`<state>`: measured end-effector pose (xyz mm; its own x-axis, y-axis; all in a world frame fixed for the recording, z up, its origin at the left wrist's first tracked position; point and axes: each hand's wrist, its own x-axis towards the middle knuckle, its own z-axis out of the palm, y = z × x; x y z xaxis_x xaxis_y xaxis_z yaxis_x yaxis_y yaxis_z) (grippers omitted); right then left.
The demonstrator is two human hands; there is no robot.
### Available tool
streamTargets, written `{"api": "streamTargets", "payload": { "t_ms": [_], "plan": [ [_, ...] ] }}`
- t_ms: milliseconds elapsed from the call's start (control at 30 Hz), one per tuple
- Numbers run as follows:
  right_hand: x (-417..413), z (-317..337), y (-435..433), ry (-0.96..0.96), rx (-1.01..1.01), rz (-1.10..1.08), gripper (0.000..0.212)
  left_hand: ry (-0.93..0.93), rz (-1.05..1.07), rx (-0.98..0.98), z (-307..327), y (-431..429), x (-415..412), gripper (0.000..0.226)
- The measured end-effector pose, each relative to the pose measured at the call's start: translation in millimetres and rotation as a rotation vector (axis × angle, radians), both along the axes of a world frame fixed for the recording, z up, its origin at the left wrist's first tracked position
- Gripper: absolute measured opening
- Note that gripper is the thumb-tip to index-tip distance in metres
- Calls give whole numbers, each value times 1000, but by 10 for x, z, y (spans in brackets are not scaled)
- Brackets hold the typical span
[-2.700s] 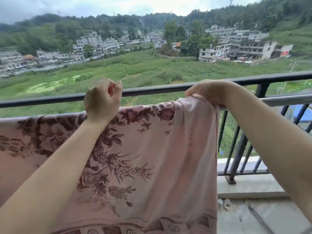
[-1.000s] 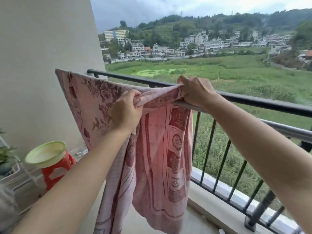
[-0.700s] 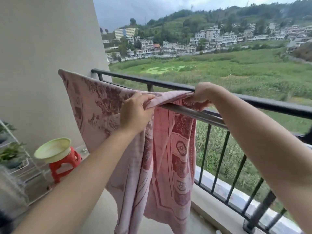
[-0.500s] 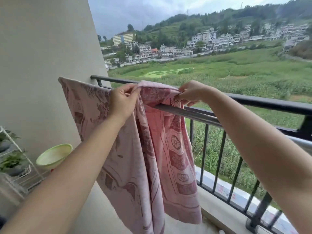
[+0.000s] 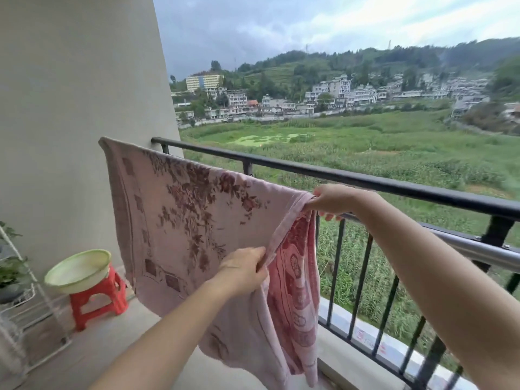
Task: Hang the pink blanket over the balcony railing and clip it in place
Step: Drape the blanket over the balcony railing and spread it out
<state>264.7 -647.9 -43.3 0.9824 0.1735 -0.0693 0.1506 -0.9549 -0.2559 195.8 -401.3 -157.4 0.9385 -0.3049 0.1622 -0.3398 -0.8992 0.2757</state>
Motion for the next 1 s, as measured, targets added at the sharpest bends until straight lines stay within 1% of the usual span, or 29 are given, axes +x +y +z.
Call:
{"api": "streamTargets", "payload": {
  "t_ms": [33, 133, 233, 300, 367, 500, 533, 567, 600, 667, 700, 733, 767, 867, 933, 1000],
  "plan": [
    [12, -34, 2, -94, -25, 5, 39, -21, -4, -40, -87, -20, 10, 17],
    [1, -77, 6, -294, -19, 92, 52, -114, 41, -248, -152, -6, 60, 20],
    [-67, -78, 26, -469, -87, 204, 45, -317, 82, -487, -19, 111, 111, 10],
    [-111, -81, 47, -568, -106, 265, 39, -394, 82, -613, 135, 200, 170, 13],
    [-159, -72, 65, -616, -70, 294, 33, -375, 80, -697, 300, 252, 242, 19],
    [-199, -48, 70, -607, 9, 269, 30, -171, 23, -849, 598, 244, 327, 31],
    [-195, -43, 70, -585, 43, 257, 30, -156, 11, -836, 660, 241, 327, 35],
    [-188, -35, 75, -554, 81, 238, 30, -185, 5, -759, 712, 243, 325, 40],
    [-179, -21, 84, -513, 122, 206, 28, -261, 17, -600, 761, 252, 325, 44],
    [-139, 3, 96, -415, 206, 128, 26, -462, 71, -200, 841, 277, 333, 54],
    [-110, 12, 96, -376, 229, 97, 27, -538, 92, -60, 861, 284, 361, 54],
    [-87, 20, 92, -344, 236, 80, 30, -583, 113, 17, 880, 286, 390, 48],
    [-76, 23, 90, -321, 234, 75, 34, -602, 133, 45, 906, 295, 404, 42],
    [-98, 42, 54, -295, 177, 106, 45, -606, 149, 13, 1012, 373, 402, 40],
    [-123, 34, 52, -355, 5, 141, 51, -606, 142, -89, 1111, 435, 378, 33],
    [-112, 3, 83, -457, -162, 162, 49, -635, 140, -184, 1205, 470, 354, 22]
  ]
}}
